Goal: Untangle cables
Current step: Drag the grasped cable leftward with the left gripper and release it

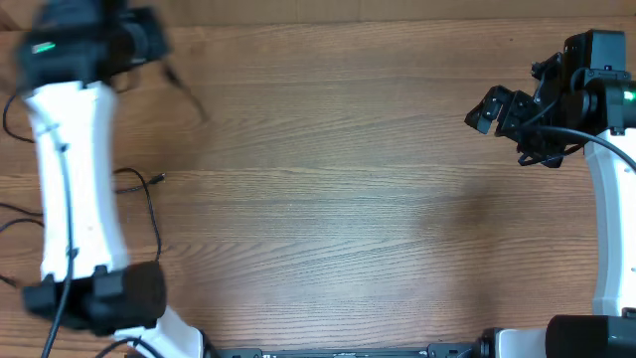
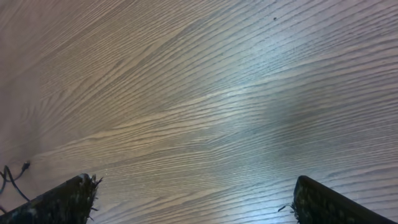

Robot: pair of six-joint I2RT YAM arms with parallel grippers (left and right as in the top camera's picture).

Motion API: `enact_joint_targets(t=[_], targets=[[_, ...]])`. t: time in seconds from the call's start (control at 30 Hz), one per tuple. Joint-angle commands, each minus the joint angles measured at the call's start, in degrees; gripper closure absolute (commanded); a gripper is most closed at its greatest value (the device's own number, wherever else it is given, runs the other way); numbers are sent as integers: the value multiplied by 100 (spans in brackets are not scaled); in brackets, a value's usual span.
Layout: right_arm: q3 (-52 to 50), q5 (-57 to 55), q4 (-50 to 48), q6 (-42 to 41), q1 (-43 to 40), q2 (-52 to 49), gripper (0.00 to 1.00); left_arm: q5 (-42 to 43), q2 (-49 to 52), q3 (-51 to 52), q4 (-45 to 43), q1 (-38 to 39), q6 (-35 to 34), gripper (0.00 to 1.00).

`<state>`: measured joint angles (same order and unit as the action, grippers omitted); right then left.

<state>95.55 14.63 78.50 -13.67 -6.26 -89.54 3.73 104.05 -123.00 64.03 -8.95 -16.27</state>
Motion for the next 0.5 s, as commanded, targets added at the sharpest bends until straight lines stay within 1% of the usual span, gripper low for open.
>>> enact_joint_targets(t=[0.0, 0.07, 0.2, 0.3, 0.47], targets=[[-35, 4, -72, 22, 20, 4, 0, 46, 39, 26, 173, -490, 107, 96], [-35, 4, -94, 22, 20, 4, 0, 101, 85, 42, 232, -667, 131, 96], [-35, 4, -127, 22, 20, 4, 0, -127, 249, 125, 223, -719, 557, 96], [-35, 7, -118, 22, 20, 4, 0, -424, 448, 136, 269, -719, 549, 95], [-35, 4, -39, 22, 20, 4, 0, -636, 837, 136, 302, -839, 531, 95]])
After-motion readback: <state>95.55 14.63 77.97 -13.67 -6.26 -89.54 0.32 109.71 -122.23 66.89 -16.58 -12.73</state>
